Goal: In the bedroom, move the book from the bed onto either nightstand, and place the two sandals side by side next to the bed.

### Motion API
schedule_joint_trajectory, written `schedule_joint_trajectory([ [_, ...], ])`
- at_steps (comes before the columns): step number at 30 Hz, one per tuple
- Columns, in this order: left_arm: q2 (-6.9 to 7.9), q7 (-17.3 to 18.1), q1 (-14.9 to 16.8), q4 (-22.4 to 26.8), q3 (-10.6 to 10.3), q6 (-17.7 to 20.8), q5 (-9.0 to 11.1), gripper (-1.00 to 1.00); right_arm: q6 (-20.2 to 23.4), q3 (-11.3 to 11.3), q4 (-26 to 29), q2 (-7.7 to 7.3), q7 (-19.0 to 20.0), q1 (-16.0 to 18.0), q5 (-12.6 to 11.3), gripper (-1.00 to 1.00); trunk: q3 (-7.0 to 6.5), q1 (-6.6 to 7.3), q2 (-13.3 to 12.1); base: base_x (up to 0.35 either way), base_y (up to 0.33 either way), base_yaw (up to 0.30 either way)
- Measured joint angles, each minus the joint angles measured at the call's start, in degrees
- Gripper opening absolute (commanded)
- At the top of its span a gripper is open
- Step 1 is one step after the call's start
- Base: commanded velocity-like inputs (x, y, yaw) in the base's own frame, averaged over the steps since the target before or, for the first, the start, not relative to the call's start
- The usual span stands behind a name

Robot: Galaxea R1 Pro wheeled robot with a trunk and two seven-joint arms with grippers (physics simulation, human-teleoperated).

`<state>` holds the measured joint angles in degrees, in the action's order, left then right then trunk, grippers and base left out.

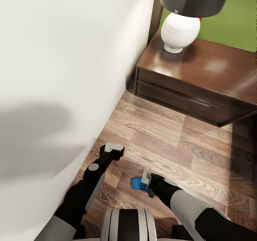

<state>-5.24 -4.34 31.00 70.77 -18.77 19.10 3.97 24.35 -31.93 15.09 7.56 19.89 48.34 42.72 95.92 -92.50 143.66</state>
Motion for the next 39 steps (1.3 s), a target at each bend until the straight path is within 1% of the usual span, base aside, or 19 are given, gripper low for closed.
schedule_joint_trajectory([
  [17, -0.06, 0.04, 0.00, -0.34, 0.02, 0.21, -0.08, 1.00, 0.07, 0.12, -0.01, -0.04, -0.07, 0.01, -0.06, -1.00, -3.77, 0.44, -0.23, 0.000, 0.000, 0.000],
  [25, -0.06, 0.04, 0.00, -0.45, 0.10, 0.21, -0.08, 1.00, -0.01, 0.28, 0.03, -0.11, -0.31, 0.00, -0.46, -1.00, -5.54, 0.64, -0.34, 0.000, 0.000, 0.000],
  [30, -0.06, 0.04, 0.00, -0.52, 0.24, 0.32, -0.08, 1.00, 0.04, 0.78, 0.33, -0.12, -0.86, 0.02, -0.63, -1.00, -6.65, 0.77, -0.40, 0.000, 0.000, 0.000],
  [32, -0.06, 0.04, 0.00, -0.54, 0.25, 0.65, -0.08, 1.00, 0.06, 3.04, 0.52, -0.10, -1.16, 0.04, -0.64, -1.00, -7.09, 0.82, -0.43, 0.000, 0.000, 0.000],
  [34, -0.06, 0.04, 0.00, -0.56, 0.22, 0.81, -0.08, 1.00, 0.02, 5.75, 0.63, -0.12, -1.58, 0.05, -0.63, -1.00, -7.45, 1.26, -1.22, 0.000, 0.000, 0.000],
  [35, -0.06, 0.04, 0.00, -0.55, 0.23, 0.86, -0.08, 1.00, -0.04, 7.33, 0.67, -0.13, -1.89, 0.04, -0.59, -1.00, -7.63, 1.48, -1.62, 0.000, 0.000, 0.000],
  [36, -0.06, 0.04, 0.00, -0.55, 0.26, 0.98, -0.08, 1.00, -0.14, 10.28, 0.75, -0.16, -2.72, 0.03, -0.45, -1.00, -7.81, 1.70, -2.02, 0.000, 0.000, 0.000],
  [37, -0.06, 0.04, 0.00, -0.54, 0.28, 1.02, -0.08, 1.00, -0.18, 11.63, 0.75, -0.20, -3.20, 0.02, -0.50, -1.00, -7.99, 1.92, -2.42, 0.000, 0.000, 0.000],
  [38, -0.06, 0.04, 0.00, -0.56, 0.26, 1.08, -0.08, 1.00, -0.25, 13.51, 0.76, -0.30, -3.94, 0.02, -0.40, -1.00, -8.17, 2.14, -2.82, 0.000, 0.000, 0.000],
  [39, -0.06, 0.04, 0.00, -0.57, 0.24, 1.10, -0.08, 1.00, -0.27, 14.24, 0.76, -0.39, -4.23, 0.01, -0.46, -1.00, -8.35, 2.35, -3.22, 0.000, 0.000, 0.000],
])
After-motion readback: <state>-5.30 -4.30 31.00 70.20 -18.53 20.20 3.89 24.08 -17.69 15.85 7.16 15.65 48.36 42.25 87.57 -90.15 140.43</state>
